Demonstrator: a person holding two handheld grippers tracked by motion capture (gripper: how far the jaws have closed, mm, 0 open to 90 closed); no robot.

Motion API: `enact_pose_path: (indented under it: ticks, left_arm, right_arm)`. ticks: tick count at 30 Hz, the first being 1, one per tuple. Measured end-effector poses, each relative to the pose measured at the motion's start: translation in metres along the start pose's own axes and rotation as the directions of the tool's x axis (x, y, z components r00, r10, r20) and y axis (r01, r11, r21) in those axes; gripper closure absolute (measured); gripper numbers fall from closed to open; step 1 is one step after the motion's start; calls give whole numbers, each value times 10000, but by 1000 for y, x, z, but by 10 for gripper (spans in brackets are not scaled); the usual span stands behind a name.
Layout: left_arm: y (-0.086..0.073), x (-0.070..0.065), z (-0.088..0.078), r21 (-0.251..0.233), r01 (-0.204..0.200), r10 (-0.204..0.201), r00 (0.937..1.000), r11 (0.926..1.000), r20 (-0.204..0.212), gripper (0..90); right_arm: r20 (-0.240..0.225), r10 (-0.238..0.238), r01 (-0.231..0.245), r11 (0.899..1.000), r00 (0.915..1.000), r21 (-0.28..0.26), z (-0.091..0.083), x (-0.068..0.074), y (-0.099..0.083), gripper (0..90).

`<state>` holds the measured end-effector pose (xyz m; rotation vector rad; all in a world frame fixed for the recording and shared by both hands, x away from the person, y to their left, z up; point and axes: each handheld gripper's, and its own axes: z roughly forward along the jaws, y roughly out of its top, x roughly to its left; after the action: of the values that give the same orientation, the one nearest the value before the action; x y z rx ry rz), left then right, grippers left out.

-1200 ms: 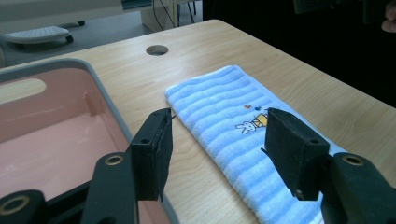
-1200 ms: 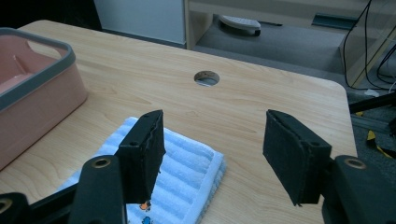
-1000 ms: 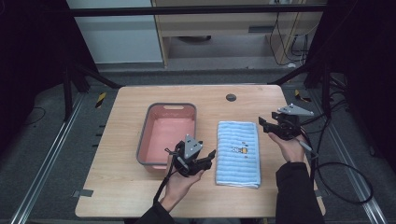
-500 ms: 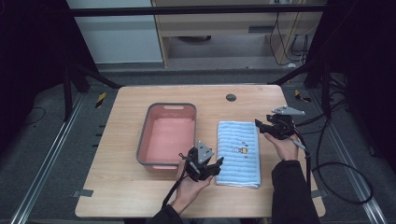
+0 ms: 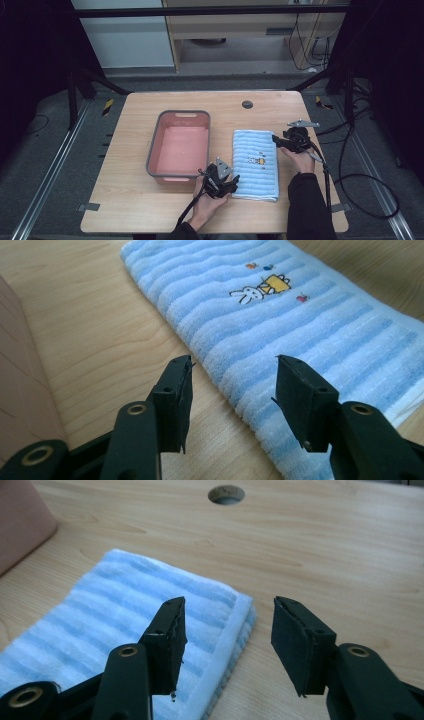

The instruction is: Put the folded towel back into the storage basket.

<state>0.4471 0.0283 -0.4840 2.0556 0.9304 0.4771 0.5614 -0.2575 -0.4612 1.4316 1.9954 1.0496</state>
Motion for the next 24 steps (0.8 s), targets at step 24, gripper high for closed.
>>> enact_pose_path:
  ticks: [24]
  left_arm:
    - [-14, -3, 17, 536, 375, -394, 9986, 9979, 345, 608]
  right_arm:
    - [-376, 488, -450, 9944, 9981, 960, 34, 3, -25, 620]
